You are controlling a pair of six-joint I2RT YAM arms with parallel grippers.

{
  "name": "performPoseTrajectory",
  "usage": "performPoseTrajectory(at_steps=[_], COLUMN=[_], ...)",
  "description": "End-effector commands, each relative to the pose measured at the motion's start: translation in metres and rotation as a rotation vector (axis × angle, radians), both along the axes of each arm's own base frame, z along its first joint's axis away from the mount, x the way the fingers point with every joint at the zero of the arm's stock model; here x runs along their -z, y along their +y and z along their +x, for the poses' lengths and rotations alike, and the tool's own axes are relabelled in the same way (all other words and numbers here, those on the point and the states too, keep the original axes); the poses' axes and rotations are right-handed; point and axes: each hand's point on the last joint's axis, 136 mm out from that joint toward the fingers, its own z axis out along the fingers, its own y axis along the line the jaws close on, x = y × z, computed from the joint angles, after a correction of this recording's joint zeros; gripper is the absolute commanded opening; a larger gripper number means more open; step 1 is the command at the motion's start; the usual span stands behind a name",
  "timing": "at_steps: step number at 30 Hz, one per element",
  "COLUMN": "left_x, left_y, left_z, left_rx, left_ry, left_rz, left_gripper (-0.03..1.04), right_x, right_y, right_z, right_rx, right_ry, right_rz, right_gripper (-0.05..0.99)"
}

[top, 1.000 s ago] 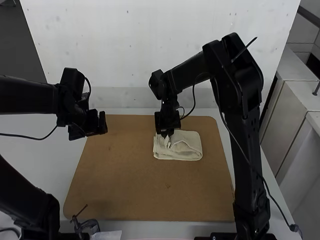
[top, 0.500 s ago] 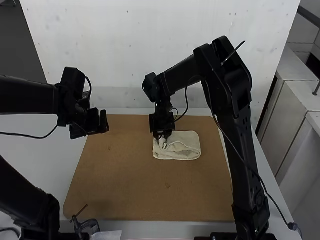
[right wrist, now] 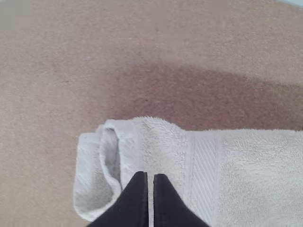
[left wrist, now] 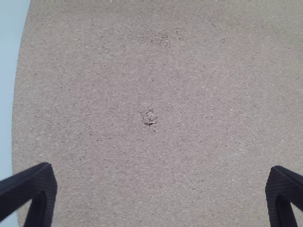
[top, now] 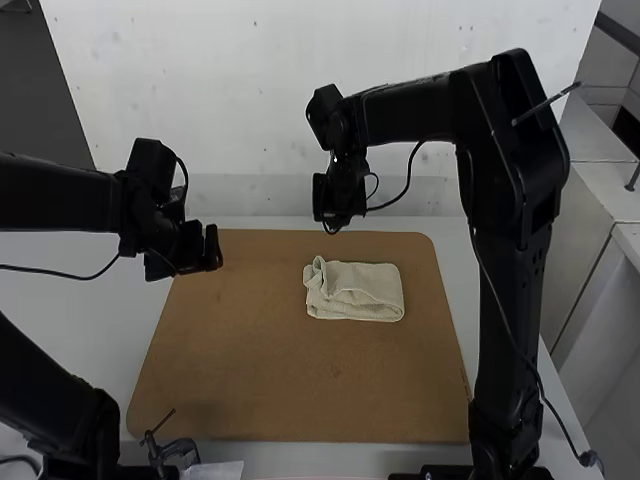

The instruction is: Fold the towel.

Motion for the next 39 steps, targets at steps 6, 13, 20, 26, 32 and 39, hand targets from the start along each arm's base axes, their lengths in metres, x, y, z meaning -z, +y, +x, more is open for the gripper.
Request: performPoseTrajectory(at_steps=[6, 13, 20, 26, 32, 39], left_x=[-0.002, 0.0, 0.001, 0.007, 0.009, 0.01], left_y=[-0.005, -0.002, 0.001, 0.006, 0.006, 0.006], left_z=[0.0, 0.0, -0.001, -0.001, -0.002, -0.001], left_rx=[0.007, -0.001, -0.005, -0.016, -0.017, -0.015], left_ry=[-0.011, -0.009, -0.008, 0.008, 0.006, 0.001], left_rz=[-0.013, -0.009, -0.008, -0.004, -0.006, -0.006], left_gripper=[0.99, 0.99, 0.99, 0.99, 0.99, 0.99], right_x=[0.057, 0.072, 0.091, 0.084, 0.083, 0.085], right_y=[-0.001, 0.016, 0.03, 0.05, 0.066, 0.066], right_z=[-0.013, -0.019, -0.026, -0.023, -0.025, -0.025], right_rx=[-0.023, -0.058, -0.09, -0.12, -0.148, -0.149], right_ry=[0.077, 0.098, 0.117, 0.09, 0.078, 0.082], right_rz=[-0.07, -0.087, -0.106, -0.089, -0.081, -0.086], right_gripper=[0.01, 0.01, 0.01, 0.01, 0.01, 0.01])
